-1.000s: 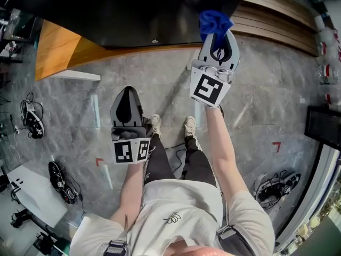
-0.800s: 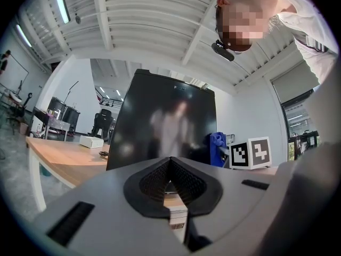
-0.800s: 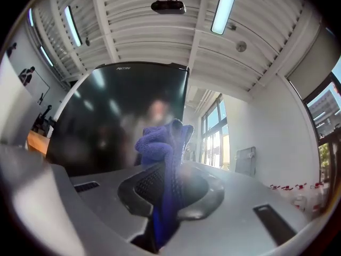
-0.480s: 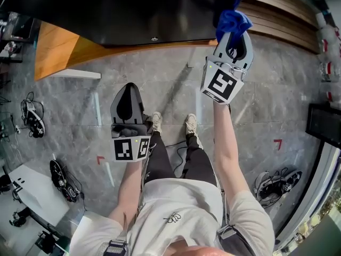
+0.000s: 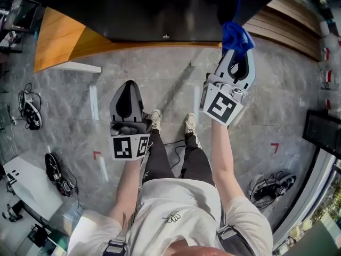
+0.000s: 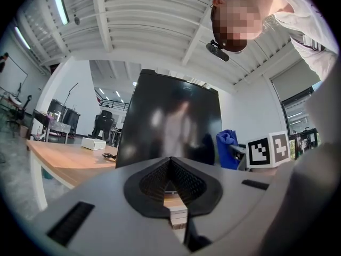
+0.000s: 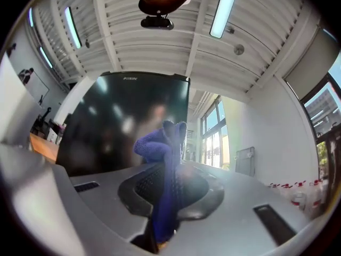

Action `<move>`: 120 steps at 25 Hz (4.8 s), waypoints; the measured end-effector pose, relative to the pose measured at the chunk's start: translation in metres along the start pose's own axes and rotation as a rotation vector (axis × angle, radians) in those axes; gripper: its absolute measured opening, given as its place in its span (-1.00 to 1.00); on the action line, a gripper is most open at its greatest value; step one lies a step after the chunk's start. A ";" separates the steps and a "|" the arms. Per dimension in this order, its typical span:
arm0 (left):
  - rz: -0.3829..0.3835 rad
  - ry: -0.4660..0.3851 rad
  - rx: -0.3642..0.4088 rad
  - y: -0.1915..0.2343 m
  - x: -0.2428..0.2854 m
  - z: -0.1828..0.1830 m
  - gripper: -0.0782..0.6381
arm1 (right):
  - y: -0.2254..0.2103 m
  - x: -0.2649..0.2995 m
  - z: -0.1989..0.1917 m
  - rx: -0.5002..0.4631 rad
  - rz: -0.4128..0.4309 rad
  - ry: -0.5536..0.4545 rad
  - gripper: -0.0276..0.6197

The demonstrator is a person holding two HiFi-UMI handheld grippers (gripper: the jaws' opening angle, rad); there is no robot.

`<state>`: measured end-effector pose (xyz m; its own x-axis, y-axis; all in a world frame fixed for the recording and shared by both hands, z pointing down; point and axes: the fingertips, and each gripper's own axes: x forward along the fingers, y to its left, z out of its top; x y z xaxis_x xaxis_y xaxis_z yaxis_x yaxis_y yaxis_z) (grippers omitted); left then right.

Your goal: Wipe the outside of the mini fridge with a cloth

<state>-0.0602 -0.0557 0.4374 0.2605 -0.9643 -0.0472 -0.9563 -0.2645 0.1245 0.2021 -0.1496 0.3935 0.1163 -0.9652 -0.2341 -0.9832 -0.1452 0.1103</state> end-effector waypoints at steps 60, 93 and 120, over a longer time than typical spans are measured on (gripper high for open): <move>-0.106 0.140 -0.049 0.060 -0.031 -0.067 -0.77 | 0.143 0.008 -0.059 0.057 0.084 0.024 -0.72; -0.205 0.181 -0.048 -0.007 -0.002 -0.087 -0.77 | -0.019 0.026 -0.096 -0.001 -0.192 0.079 -0.72; -0.091 0.135 -0.030 0.073 -0.026 -0.088 -0.77 | 0.198 -0.030 -0.060 0.305 0.205 0.048 -0.73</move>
<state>-0.1252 -0.0513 0.5348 0.3637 -0.9286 0.0739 -0.9239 -0.3495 0.1557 0.0119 -0.1621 0.4804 -0.0876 -0.9777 -0.1907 -0.9826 0.1163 -0.1449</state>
